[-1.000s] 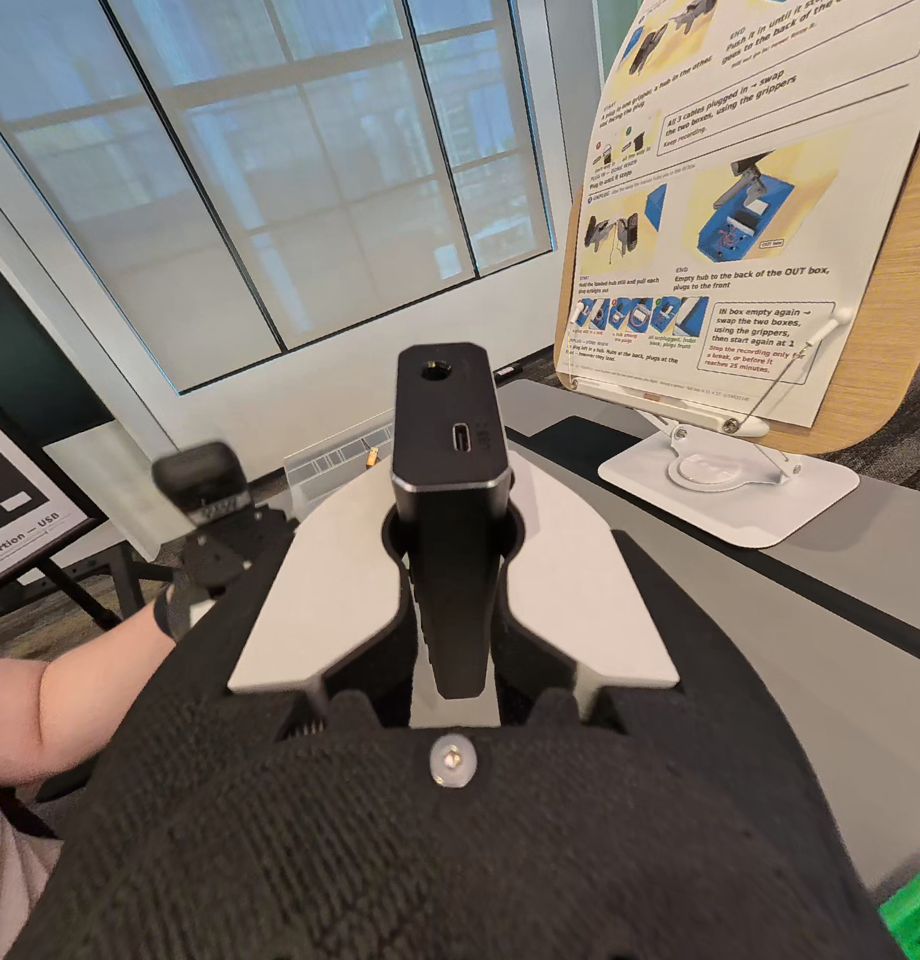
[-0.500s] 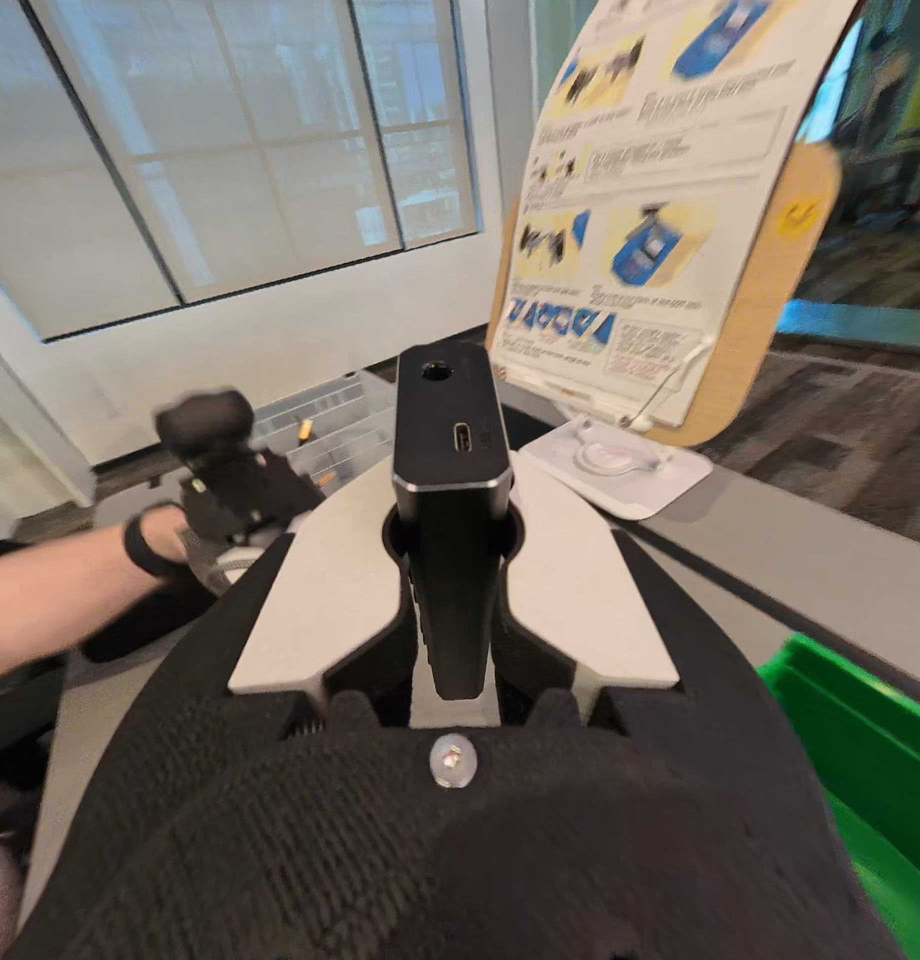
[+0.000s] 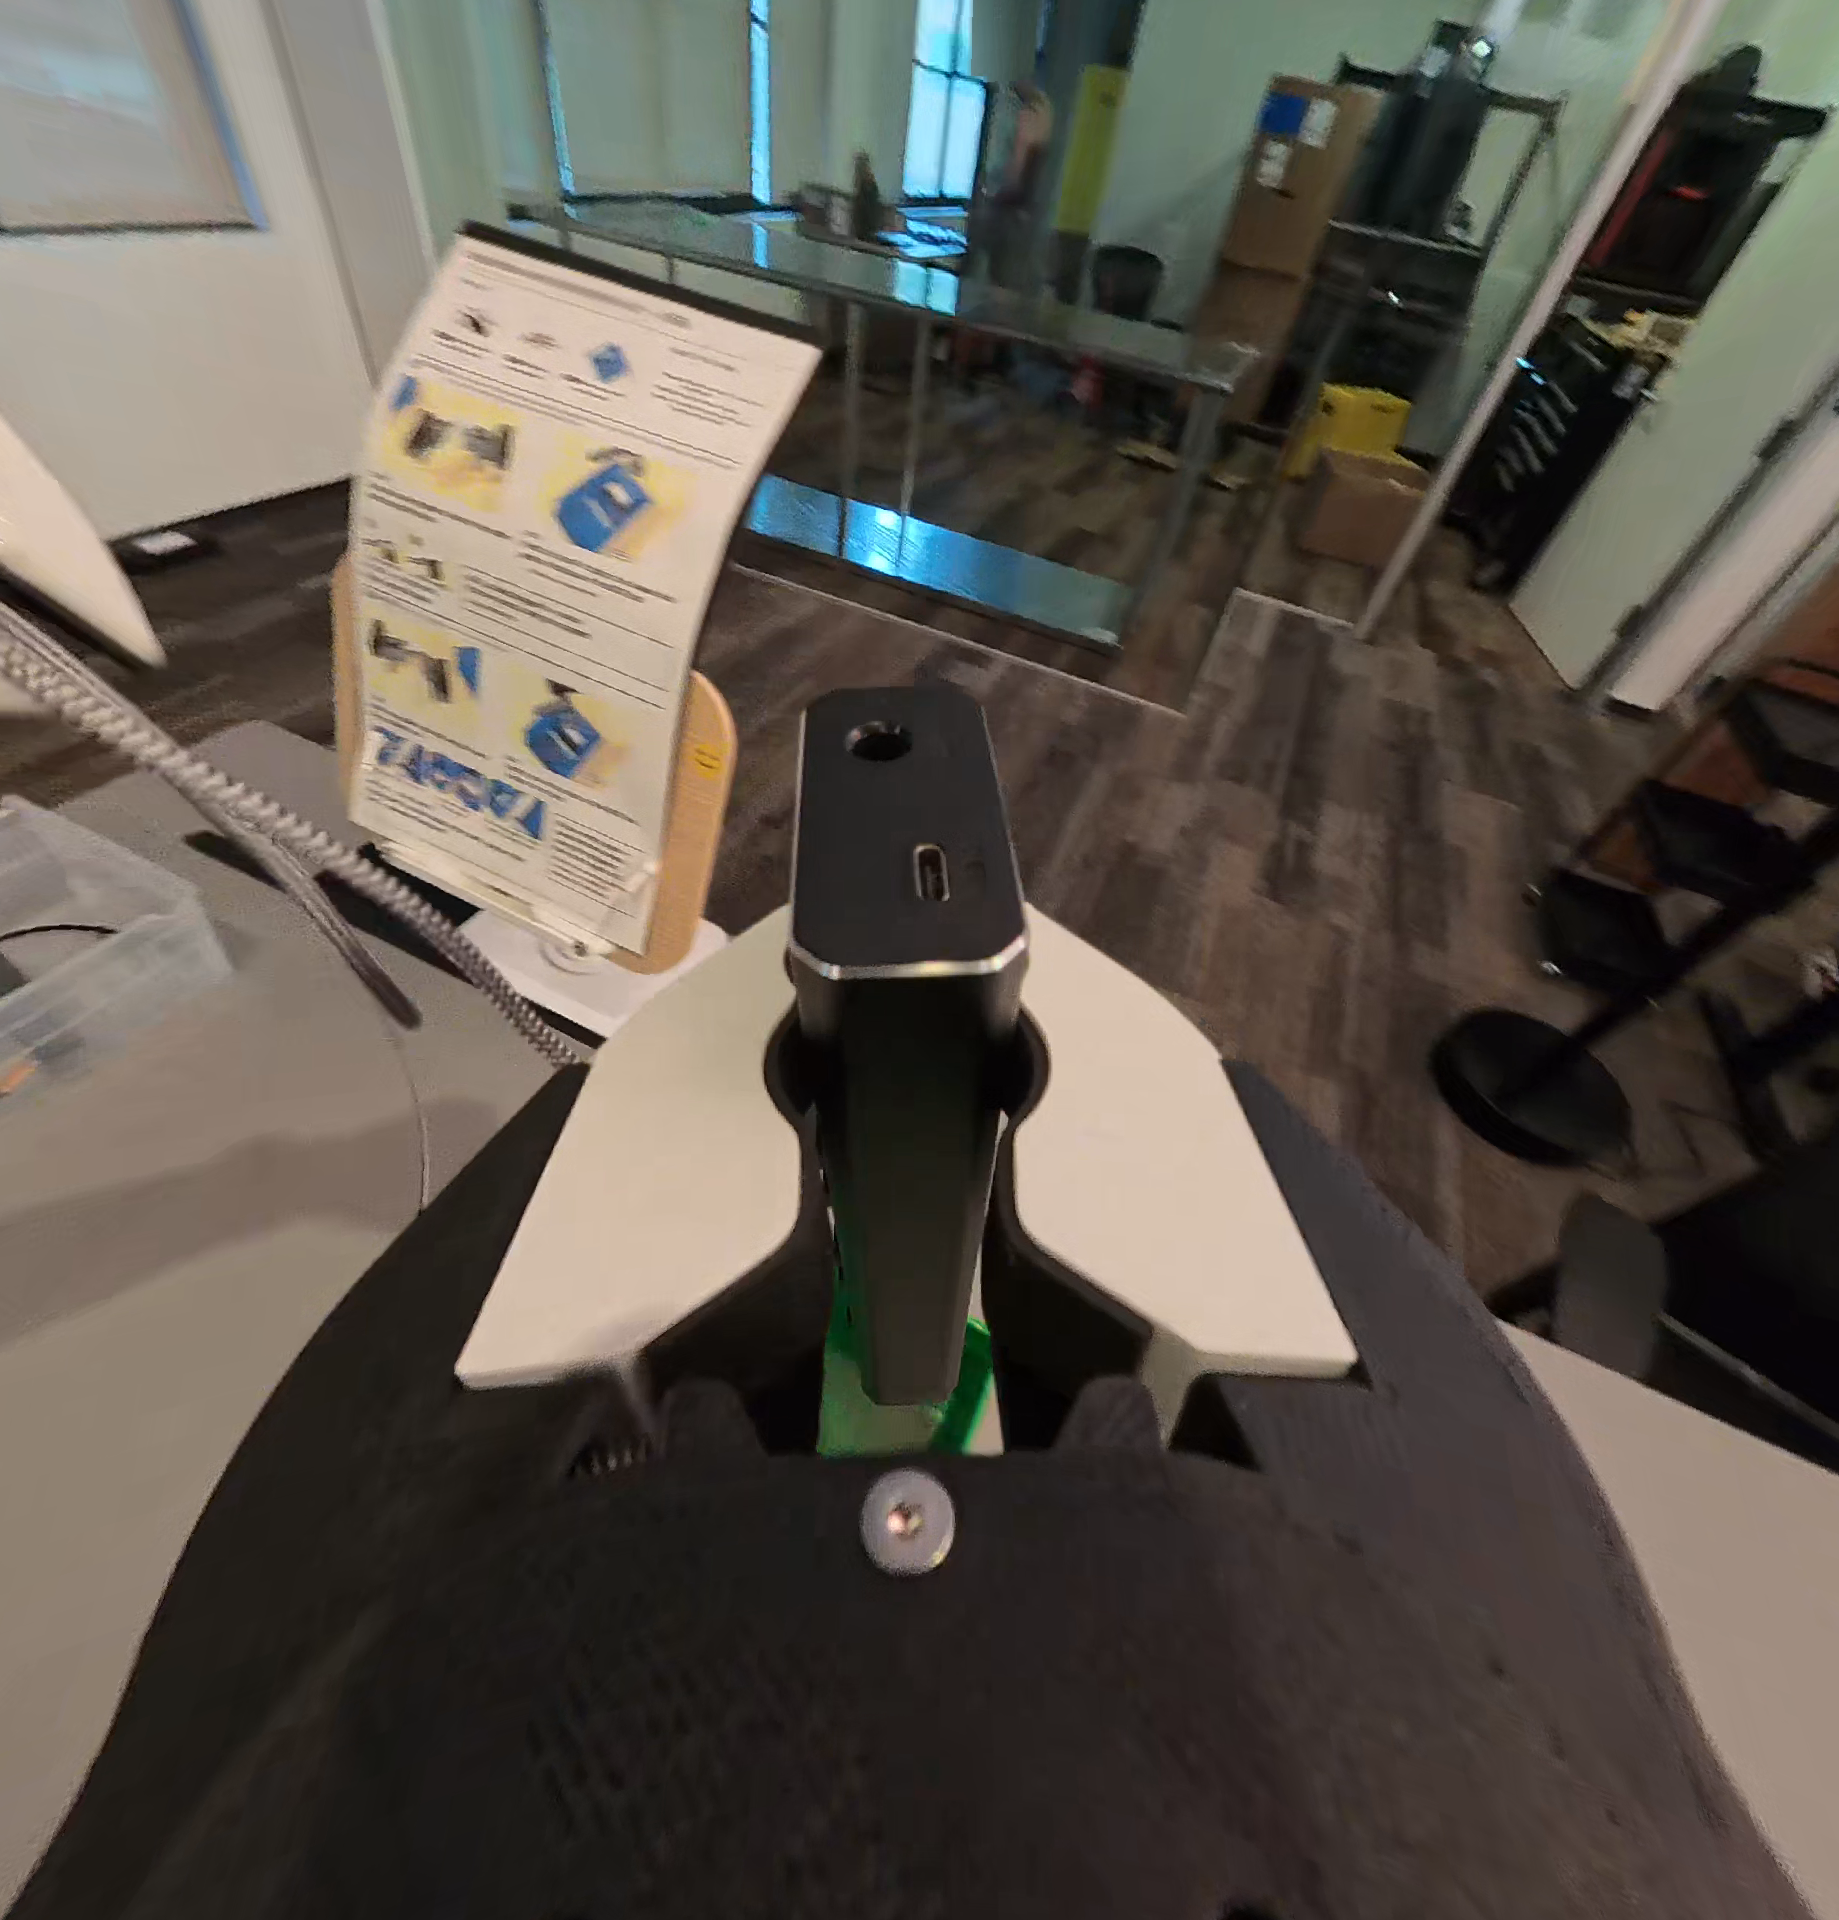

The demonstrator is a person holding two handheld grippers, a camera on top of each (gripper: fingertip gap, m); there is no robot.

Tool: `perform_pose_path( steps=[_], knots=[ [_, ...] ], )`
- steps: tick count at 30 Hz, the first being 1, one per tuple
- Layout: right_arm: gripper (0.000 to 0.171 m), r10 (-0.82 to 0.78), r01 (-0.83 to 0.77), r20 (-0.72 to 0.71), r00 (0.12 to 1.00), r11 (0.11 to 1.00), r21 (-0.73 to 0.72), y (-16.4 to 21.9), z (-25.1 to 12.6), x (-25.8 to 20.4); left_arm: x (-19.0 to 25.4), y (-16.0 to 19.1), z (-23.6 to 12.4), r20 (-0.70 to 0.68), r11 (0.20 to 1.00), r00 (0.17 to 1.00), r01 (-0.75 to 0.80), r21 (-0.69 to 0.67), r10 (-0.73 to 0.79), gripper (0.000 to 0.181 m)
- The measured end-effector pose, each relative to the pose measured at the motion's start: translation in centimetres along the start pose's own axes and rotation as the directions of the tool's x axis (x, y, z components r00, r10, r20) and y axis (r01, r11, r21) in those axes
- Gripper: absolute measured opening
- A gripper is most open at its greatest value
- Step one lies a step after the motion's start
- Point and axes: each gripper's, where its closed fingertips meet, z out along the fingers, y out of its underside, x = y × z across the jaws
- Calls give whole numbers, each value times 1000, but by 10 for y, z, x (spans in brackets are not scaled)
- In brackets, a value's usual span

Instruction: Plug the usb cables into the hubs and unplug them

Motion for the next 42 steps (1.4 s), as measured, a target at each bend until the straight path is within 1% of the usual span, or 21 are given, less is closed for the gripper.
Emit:
perform_pose_path(
  steps=[2, 4, 7, 14, 19, 22, 25, 28, 33, 37, 40, 42],
  knots=[
    [30, 17, -18, -31, 999, 999, -32, 7, -8, 21, -7, -18, 9, 10, 1000, 1000, -29, 2, 29, 6],
    [30, 36, -39, -50, 998, 998, -53, 16, -15, 35, -8, -31, 22, -20, 1000, 1000, -13, 27, 13, 6],
    [31, 57, -60, -49, 997, 996, -62, 32, -21, 47, -10, -36, 46, -48, 999, 999, -5, 51, 7, 7],
    [31, 84, -91, -58, 995, 987, -130, 72, -20, 65, -27, -17, 93, -68, 999, 997, 43, 20, -42, 7],
    [31, 79, -90, -78, 994, 984, -155, 84, -17, 74, -30, -10, 114, -91, 998, 994, 64, 29, -62, 6],
    [31, 72, -87, -83, 994, 979, -187, 93, -13, 78, -34, 1, 127, -69, 999, 997, 44, 23, -42, 7],
    [31, 69, -86, -85, 994, 975, -205, 102, -9, 80, -38, 12, 137, -76, 998, 995, 69, 7, -68, 6],
    [31, 78, -92, -77, 994, 975, -203, 105, -4, 81, -52, 20, 140, -22, 998, 998, 55, -14, -55, 7],
    [31, 87, -93, -50, 995, 985, -145, 85, 0, 75, -71, -3, 121, 22, 998, 998, 54, 29, -55, 7],
    [31, 55, -62, -51, 997, 986, -153, 75, 3, 70, -74, -16, 112, 53, 999, 999, 7, 31, -8, 7],
    [31, 51, -58, -46, 998, 985, -165, 78, 7, 67, -69, -15, 113, 33, 1000, 999, 14, 22, -15, 7],
    [31, 64, -68, -29, 998, 980, -189, 91, 12, 64, -62, -3, 120, -2, 1000, 1000, 30, -3, -30, 7]
  ],
)
